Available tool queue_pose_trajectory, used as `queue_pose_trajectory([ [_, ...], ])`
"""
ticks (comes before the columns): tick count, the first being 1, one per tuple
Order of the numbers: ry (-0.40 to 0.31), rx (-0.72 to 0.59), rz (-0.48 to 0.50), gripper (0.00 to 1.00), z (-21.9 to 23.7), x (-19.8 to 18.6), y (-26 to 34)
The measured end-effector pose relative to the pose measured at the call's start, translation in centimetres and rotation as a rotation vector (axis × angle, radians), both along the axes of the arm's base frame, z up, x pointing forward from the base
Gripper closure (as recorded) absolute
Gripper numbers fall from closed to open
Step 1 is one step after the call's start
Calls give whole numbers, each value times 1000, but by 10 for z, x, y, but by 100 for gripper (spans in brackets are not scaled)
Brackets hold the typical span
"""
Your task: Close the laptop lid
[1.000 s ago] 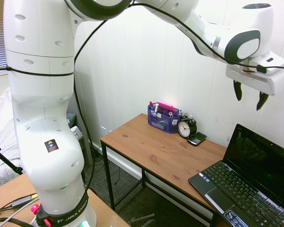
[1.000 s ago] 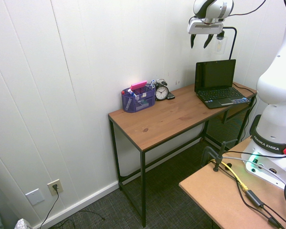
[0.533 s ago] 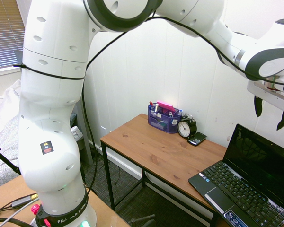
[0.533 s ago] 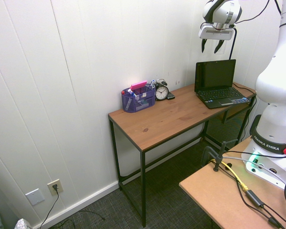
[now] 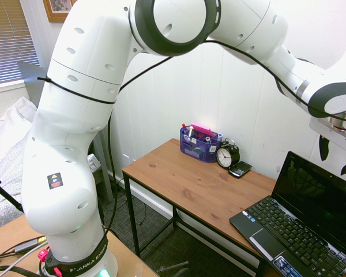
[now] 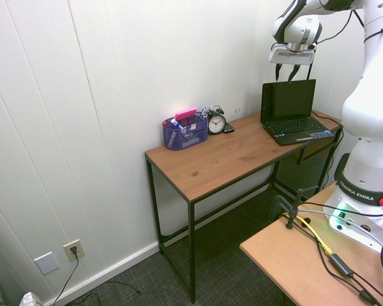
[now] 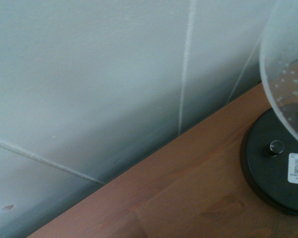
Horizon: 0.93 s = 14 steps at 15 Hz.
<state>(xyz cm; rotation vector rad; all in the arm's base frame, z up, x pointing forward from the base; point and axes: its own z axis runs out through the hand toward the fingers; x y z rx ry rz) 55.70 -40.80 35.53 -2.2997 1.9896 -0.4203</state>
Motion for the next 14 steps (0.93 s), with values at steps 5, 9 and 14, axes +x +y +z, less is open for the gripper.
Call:
queue_pose_trajectory([
  [5,14,8,-9,100,-12,-2,-4],
  [9,14,9,-8,100,-12,-2,-4],
  [14,30,19,1,100,-22,-8,-4],
])
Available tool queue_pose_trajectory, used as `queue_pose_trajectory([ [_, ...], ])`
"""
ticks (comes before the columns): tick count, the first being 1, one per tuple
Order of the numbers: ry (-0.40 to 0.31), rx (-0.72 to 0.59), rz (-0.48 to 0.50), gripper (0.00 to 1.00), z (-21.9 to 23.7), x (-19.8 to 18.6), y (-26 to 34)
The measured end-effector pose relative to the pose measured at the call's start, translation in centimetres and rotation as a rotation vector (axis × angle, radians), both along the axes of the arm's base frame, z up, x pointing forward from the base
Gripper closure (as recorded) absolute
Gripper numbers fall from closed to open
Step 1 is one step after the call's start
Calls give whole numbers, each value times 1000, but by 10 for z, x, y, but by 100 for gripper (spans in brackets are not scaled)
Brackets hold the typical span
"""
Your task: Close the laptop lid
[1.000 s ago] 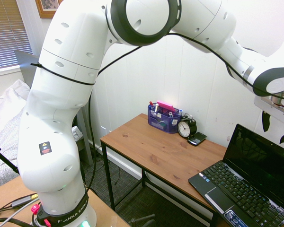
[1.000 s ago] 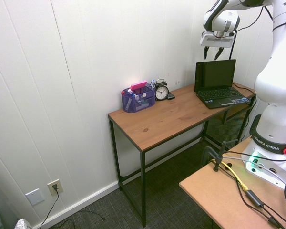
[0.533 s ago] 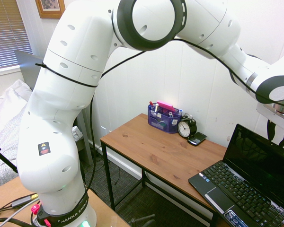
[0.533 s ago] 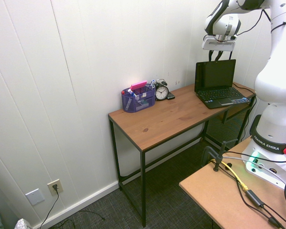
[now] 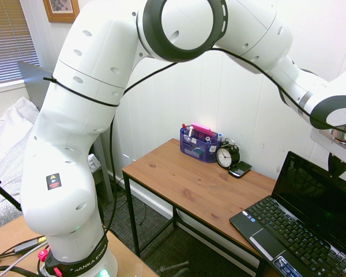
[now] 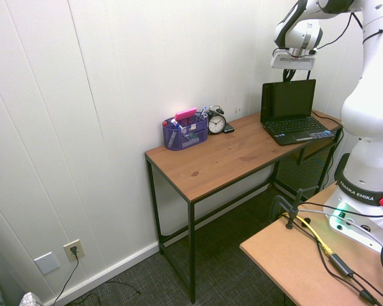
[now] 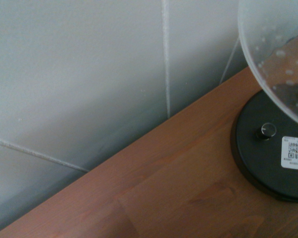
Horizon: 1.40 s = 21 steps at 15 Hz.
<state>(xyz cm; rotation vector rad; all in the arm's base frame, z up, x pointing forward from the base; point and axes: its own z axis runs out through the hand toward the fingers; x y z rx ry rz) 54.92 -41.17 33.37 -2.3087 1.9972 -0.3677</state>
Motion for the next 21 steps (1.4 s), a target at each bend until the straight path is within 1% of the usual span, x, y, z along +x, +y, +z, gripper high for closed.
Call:
queue_pose_trajectory([
  [4,-13,4,1,100,-13,-14,0],
  [6,-23,11,0,100,-19,-29,3],
  [9,-11,21,-4,100,-35,-61,10],
  [12,-7,20,-4,100,-47,-78,18],
  [18,-4,16,-1,100,-56,-116,37],
  [21,13,27,-1,100,-63,-137,42],
])
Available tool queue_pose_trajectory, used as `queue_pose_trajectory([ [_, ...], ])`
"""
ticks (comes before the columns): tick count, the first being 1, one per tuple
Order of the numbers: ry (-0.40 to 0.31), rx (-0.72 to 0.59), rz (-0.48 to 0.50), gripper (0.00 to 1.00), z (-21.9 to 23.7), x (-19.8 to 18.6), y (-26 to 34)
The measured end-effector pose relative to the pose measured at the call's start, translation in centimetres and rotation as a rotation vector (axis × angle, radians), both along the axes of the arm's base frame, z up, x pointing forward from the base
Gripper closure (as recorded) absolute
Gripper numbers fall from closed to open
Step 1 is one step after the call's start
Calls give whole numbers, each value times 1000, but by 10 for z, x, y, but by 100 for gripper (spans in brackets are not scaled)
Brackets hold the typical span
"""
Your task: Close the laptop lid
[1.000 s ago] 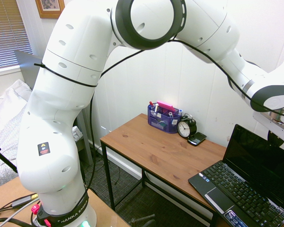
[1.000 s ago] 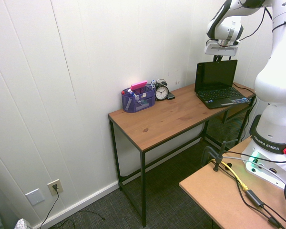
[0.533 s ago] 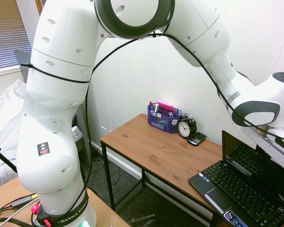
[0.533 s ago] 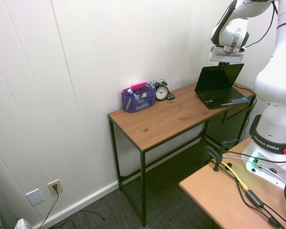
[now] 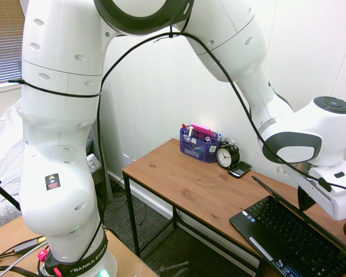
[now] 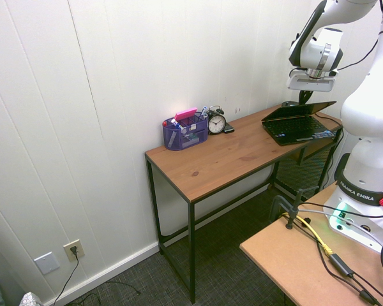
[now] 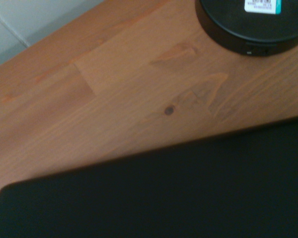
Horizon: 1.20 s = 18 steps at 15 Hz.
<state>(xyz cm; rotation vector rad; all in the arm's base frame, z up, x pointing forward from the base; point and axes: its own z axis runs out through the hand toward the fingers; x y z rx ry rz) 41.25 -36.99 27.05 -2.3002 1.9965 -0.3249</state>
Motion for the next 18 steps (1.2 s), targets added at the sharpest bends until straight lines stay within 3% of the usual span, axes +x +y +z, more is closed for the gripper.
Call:
queue_pose_trajectory([
  [7,29,32,-22,100,-31,-34,10],
  [18,72,49,-38,100,-69,-38,6],
])
